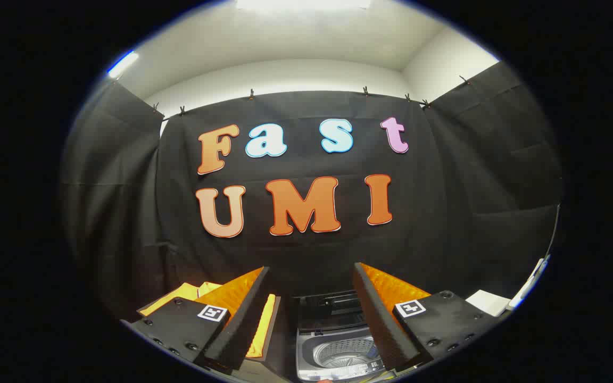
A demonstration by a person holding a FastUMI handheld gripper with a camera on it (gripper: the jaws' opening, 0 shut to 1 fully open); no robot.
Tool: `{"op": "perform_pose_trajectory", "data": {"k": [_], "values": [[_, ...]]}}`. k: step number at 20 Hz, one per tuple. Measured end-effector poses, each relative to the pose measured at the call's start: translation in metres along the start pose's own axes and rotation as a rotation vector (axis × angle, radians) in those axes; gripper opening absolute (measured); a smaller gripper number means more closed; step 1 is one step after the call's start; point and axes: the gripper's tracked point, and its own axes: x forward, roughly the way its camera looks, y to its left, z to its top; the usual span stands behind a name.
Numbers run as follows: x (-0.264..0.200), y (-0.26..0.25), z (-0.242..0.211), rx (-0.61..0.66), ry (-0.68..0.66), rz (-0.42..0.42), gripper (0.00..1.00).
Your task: Put the clothes into the washing machine and then close the washing machine lid.
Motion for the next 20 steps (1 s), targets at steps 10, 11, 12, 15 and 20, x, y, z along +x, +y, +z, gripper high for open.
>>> {"op": "perform_pose_trajectory", "data": {"k": [10,11,12,15,20], "values": [[-0.001,0.000,0.006,-0.015,0.008,0.004,0.99],[-0.001,0.001,0.007,-0.017,0.009,0.005,0.99],[-0.002,0.002,0.006,-0.017,0.011,0.005,0.99],[0.000,0.005,0.006,-0.017,0.012,0.008,0.99],[0.005,0.014,0.008,-0.013,0.009,0.000,0.99]]}}
